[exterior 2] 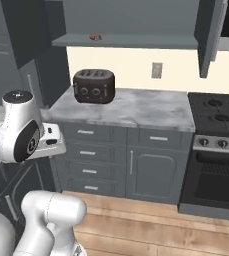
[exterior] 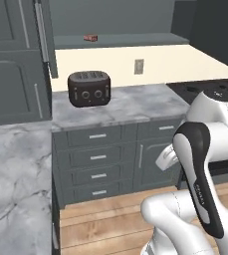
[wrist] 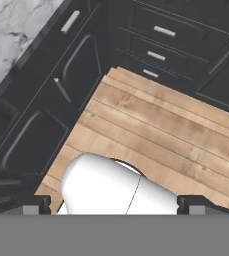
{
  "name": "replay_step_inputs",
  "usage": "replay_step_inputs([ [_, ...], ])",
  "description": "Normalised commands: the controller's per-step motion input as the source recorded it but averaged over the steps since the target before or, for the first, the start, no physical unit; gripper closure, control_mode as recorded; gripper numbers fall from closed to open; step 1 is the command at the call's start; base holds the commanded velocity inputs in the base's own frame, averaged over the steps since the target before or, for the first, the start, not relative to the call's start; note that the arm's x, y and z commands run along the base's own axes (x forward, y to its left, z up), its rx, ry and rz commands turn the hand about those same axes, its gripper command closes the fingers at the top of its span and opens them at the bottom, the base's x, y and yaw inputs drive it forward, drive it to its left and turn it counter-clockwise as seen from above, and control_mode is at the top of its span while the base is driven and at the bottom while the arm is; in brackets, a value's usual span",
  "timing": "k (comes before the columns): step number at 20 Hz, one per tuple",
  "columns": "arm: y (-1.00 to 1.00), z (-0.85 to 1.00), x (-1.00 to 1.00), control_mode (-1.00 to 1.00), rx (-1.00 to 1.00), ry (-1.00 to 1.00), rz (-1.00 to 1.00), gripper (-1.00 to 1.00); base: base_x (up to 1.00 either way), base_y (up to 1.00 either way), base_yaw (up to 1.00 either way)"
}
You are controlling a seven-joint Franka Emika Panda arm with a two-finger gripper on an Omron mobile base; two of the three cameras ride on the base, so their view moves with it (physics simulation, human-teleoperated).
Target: Locate and retrieve the bar soap and bar soap from the cabinet. Place them next to the sink.
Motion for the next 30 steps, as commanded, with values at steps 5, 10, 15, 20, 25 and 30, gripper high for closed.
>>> replay_step_inputs([
  [5,0.0,0.0,0.0,1.0,0.0,0.0,0.0,-1.0,0.57,0.06,0.03],
  [10,0.0,0.0,0.0,1.0,0.0,0.0,0.0,-1.0,0.64,0.03,0.03],
  [15,0.0,0.0,0.0,1.0,0.0,0.0,0.0,-1.0,0.62,0.0,0.02],
  [20,0.0,0.0,0.0,1.0,0.0,0.0,0.0,-1.0,0.52,-0.05,0.04],
  [25,0.0,0.0,0.0,1.0,0.0,0.0,0.0,-1.0,0.43,-0.19,0.09],
  [30,0.0,0.0,0.0,1.0,0.0,0.0,0.0,-1.0,0.37,-0.27,0.1],
])
